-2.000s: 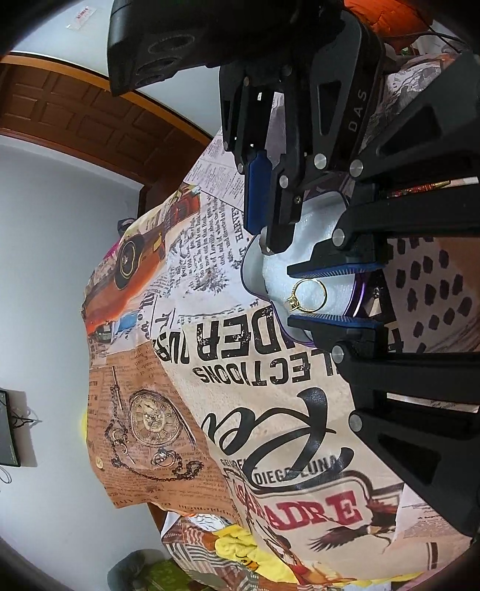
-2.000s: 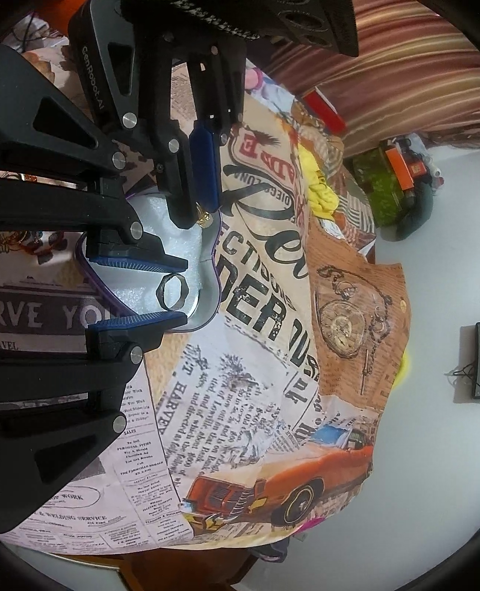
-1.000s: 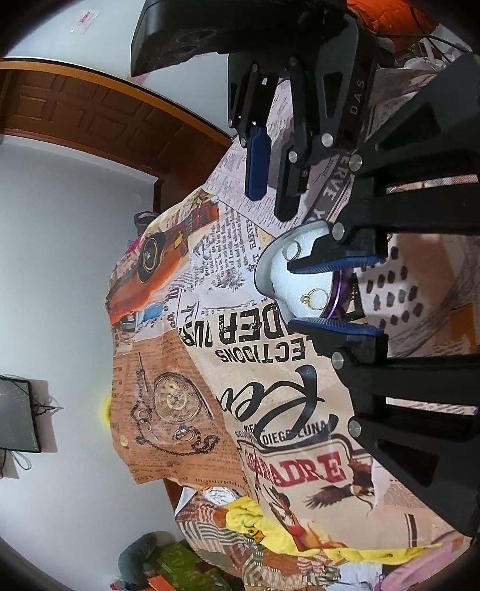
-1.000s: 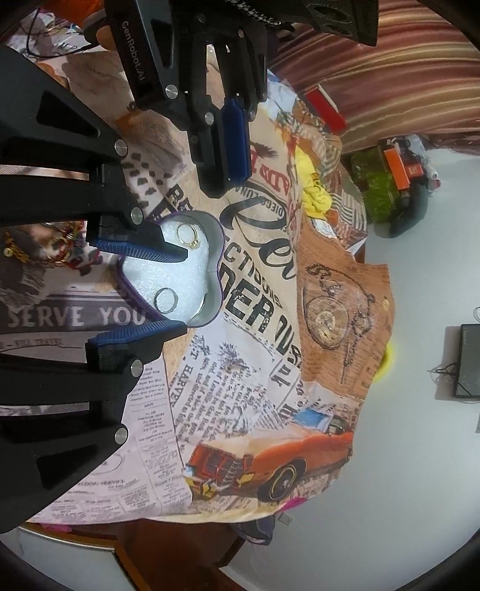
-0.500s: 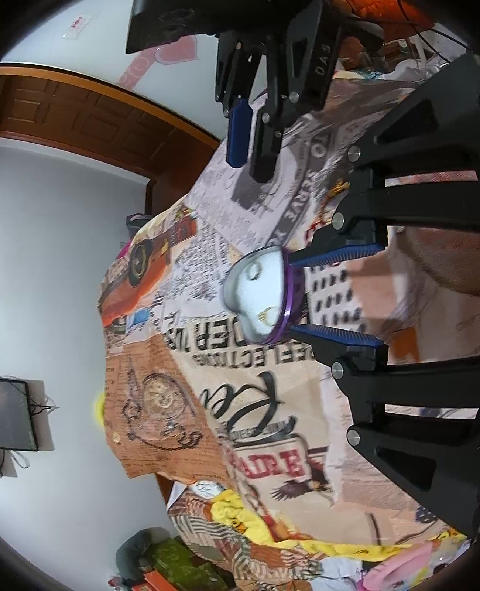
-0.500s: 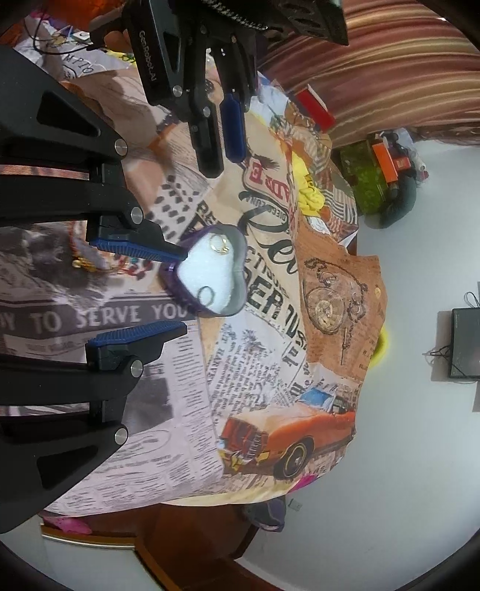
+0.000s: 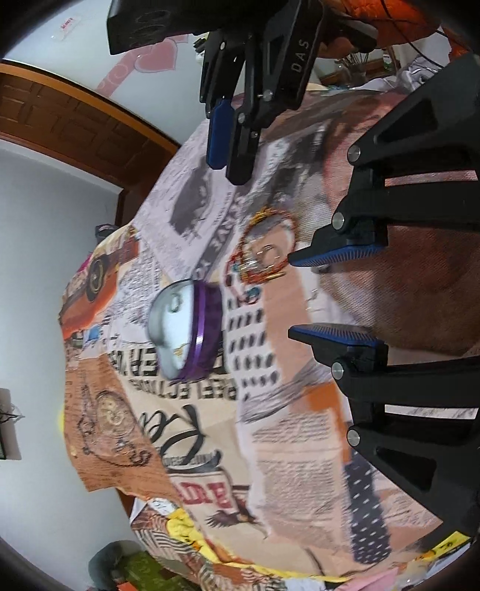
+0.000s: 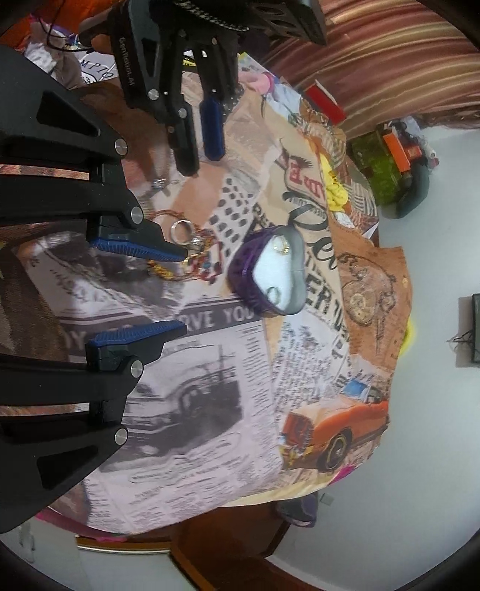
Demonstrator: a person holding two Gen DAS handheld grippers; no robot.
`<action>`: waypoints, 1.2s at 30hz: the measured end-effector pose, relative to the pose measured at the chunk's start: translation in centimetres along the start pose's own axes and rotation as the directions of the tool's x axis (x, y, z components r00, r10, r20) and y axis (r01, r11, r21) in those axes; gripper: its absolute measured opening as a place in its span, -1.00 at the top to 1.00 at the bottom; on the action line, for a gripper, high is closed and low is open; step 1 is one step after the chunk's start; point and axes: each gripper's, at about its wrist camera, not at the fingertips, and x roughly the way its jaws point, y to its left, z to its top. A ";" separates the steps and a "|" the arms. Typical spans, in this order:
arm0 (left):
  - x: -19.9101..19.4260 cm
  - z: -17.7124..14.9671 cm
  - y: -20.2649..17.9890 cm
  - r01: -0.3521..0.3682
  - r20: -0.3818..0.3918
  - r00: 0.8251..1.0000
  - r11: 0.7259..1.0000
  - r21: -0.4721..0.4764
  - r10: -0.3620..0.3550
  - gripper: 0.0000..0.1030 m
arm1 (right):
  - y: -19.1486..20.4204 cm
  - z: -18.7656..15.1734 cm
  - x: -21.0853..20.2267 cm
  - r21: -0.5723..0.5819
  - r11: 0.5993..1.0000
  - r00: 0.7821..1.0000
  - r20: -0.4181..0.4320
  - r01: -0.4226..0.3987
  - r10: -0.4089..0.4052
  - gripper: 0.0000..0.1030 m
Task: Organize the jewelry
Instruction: 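Grasp a silver earring with the left tool while the right tool grasps a red beaded bracelet, then carry the earring into the tin and open the left tool while the right tool carries the bracelet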
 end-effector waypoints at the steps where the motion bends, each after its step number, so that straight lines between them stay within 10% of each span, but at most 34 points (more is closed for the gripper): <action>1: 0.2 -0.3 -0.2 0.001 -0.010 1.000 1.000 0.002 -0.001 0.39 | 0.0 -0.3 0.0 0.008 1.000 1.000 -0.003 -0.001 0.001 0.42; 15: 1.2 -1.5 -1.0 0.059 -0.024 0.998 0.998 -0.030 -0.060 0.39 | 0.4 -1.1 1.9 0.064 0.997 0.999 -0.025 -0.040 0.042 0.42; 24: 2.0 -1.2 -0.9 0.055 -0.008 0.998 0.998 -0.017 -0.055 0.80 | 0.8 -1.0 3.4 0.043 0.998 0.998 -0.028 -0.050 0.051 0.42; 36: 1.9 -1.2 -0.5 0.047 0.014 0.999 0.999 -0.023 -0.046 0.83 | 1.5 -0.4 4.7 0.000 0.999 0.998 -0.035 -0.054 0.054 0.81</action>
